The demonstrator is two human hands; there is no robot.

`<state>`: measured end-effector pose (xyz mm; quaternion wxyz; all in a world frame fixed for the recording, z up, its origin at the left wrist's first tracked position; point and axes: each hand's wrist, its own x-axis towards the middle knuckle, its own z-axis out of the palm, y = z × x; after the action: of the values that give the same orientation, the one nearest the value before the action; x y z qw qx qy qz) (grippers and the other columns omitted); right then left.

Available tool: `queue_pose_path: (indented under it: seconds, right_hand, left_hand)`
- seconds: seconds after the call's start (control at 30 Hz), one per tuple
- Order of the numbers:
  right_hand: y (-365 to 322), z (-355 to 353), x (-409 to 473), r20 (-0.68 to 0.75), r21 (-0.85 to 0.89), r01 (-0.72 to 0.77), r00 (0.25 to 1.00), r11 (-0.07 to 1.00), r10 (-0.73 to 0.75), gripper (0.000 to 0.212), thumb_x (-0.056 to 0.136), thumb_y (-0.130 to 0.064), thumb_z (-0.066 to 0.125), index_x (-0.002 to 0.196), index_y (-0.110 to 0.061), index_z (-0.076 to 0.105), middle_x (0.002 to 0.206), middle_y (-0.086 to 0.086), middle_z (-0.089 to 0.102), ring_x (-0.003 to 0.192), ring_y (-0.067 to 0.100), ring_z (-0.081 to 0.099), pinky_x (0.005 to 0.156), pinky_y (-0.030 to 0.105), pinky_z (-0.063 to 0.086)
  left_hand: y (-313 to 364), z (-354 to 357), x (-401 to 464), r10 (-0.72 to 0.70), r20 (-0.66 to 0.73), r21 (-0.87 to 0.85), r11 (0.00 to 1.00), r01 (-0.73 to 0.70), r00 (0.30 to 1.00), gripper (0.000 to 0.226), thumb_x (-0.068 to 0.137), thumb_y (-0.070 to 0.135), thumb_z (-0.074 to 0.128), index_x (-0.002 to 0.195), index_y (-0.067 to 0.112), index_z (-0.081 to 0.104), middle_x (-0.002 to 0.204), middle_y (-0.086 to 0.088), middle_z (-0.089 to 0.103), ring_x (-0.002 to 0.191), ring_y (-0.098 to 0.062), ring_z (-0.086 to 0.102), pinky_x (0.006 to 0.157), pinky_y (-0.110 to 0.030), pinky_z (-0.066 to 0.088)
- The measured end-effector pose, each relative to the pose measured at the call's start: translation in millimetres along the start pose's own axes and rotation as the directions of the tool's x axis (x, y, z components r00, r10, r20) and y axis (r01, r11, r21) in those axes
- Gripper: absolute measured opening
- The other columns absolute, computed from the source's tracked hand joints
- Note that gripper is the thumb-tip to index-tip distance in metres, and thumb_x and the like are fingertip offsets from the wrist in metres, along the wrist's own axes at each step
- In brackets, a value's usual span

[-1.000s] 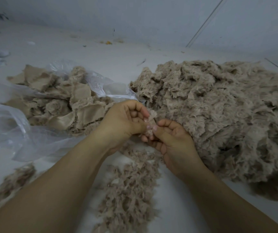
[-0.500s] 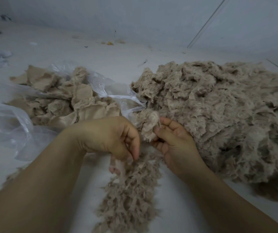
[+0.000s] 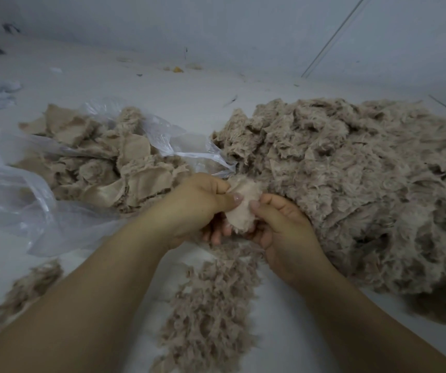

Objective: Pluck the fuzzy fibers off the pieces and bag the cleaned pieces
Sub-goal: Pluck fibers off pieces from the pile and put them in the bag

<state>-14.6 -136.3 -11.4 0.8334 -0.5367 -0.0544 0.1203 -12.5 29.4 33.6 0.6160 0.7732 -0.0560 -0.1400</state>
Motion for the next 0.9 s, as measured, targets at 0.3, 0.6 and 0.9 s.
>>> queue_pose_path:
  seconds: [0.3, 0.6, 0.9]
  right_hand:
    - [3, 0, -1, -0.055, -0.094, 0.019, 0.998, 0.995, -0.024, 0.033, 0.08, -0.033, 0.065, 0.084, -0.001, 0.069, 0.064, 0.017, 0.051, 0.048, 0.009, 0.045, 0.059, 0.029, 0.048]
    - [6, -2, 0, -0.009, -0.157, 0.052, 0.999, 0.986, -0.054, 0.02, 0.081, -0.031, 0.076, 0.073, -0.013, 0.076, 0.053, 0.001, 0.058, 0.044, 0.006, 0.046, 0.048, 0.021, 0.045]
    - [4, -2, 2, -0.012, -0.023, 0.031, 0.999, 0.999, -0.031, 0.031, 0.08, -0.039, 0.074, 0.08, -0.008, 0.071, 0.062, 0.008, 0.051, 0.047, 0.008, 0.046, 0.05, 0.021, 0.046]
  left_hand:
    - [-2, -3, 5, -0.064, -0.086, -0.028, 0.998, 0.061, 0.994, 0.032, 0.094, 0.019, 0.055, 0.065, 0.007, 0.062, 0.05, -0.015, 0.055, 0.035, -0.024, 0.045, 0.042, -0.029, 0.031]
    - [-8, 10, 10, 0.067, -0.34, -0.11, 0.988, -0.11, 0.938, 0.03, 0.096, 0.016, 0.06, 0.07, 0.001, 0.066, 0.05, -0.008, 0.053, 0.035, -0.014, 0.043, 0.036, -0.018, 0.031]
    - [-5, 4, 7, 0.018, -0.127, 0.019, 1.0, -0.016, 0.992, 0.032, 0.091, 0.026, 0.068, 0.066, 0.007, 0.067, 0.047, -0.009, 0.056, 0.036, -0.02, 0.043, 0.036, -0.022, 0.034]
